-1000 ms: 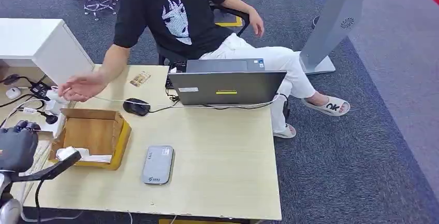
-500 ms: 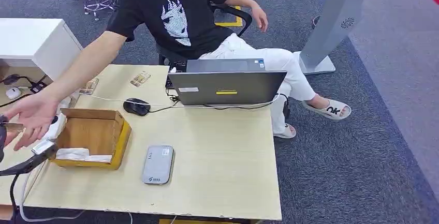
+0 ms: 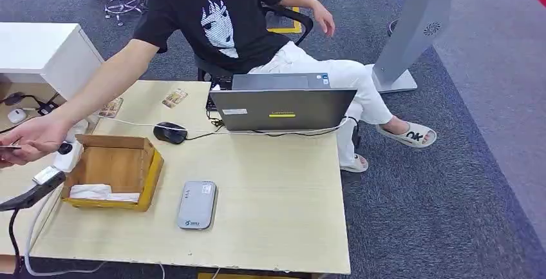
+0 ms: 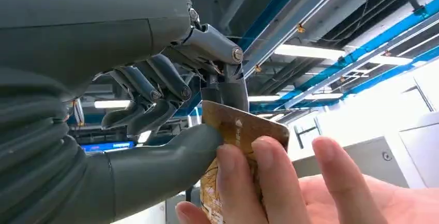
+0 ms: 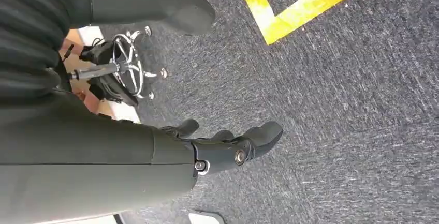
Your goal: Pass the card to the sensor for recognition and then transmit it.
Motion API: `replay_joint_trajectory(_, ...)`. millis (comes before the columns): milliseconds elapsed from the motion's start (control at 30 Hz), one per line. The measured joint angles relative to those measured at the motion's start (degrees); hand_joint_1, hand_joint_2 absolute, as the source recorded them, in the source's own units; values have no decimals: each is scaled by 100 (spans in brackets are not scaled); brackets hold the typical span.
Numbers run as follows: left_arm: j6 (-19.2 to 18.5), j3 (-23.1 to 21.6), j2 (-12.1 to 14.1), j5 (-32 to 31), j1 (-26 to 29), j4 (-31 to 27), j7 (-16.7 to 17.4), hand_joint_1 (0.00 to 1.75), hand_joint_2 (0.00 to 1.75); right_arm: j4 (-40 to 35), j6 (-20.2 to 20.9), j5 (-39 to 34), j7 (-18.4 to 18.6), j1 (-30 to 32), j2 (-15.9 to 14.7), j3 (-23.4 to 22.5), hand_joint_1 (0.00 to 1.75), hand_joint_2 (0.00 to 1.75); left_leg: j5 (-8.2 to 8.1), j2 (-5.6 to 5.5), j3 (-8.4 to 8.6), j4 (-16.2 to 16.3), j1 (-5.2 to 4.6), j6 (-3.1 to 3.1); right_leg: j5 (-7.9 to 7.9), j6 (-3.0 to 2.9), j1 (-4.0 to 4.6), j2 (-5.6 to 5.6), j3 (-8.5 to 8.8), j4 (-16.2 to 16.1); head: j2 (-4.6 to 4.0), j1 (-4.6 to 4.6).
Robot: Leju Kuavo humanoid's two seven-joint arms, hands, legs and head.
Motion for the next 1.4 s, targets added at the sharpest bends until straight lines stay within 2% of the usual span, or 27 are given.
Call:
replay_joint_trajectory(867, 26, -87, -57, 0, -117, 144, 0, 175, 175, 0, 0, 9, 0, -6, 0, -20, 0, 175, 0, 2, 0, 0, 1, 0, 0, -1, 0, 2, -2, 0, 0, 0)
replay_joint_trajectory(900, 26, -87, -57, 0, -117, 144, 0, 0, 175, 0, 0, 9, 0, -6, 0, -20, 0, 175, 0, 2, 0, 0, 1, 0, 0, -1, 0, 2, -2, 0, 0, 0)
replay_joint_trajectory(1000, 31, -90, -63, 66, -120, 144, -55, 0, 175, 0, 0, 6, 0, -6, 0, -20, 0, 175, 0, 3, 0, 0, 2, 0, 0, -1, 0, 2, -5, 0, 0, 0)
replay_joint_trajectory(1067, -34, -119, -243, 494, -239, 138, -261, 0, 175, 2, 0, -18, 9, -5, 0, -39, 0, 175, 0, -7, 2, 2, -2, 0, -1, 0, -1, -9, -11, -3, 0, -2)
replay_joint_trajectory(1133, -205, -292, -494, 418, -349, 33, -5, 0, 175, 0, 0, -20, 11, -23, 6, -57, 0, 175, 1, -14, 1, 2, -2, -1, -1, 0, -1, -19, 5, -3, 0, 4)
replay_joint_trajectory(1200, -275, -478, -623, 400, -404, -26, 160, 0, 175, 2, 0, -5, 9, -45, 9, -65, 0, 175, 1, 1, 2, 2, -1, -1, 7, -2, -1, -4, 4, -3, 0, 7)
replay_joint_trajectory(1400, -282, -616, -783, 444, -494, -114, 214, 0, 175, 2, 0, 9, 11, -31, 9, -85, 0, 175, 1, 16, 4, 4, -2, -1, 10, -5, -1, 10, -5, -3, 0, 2)
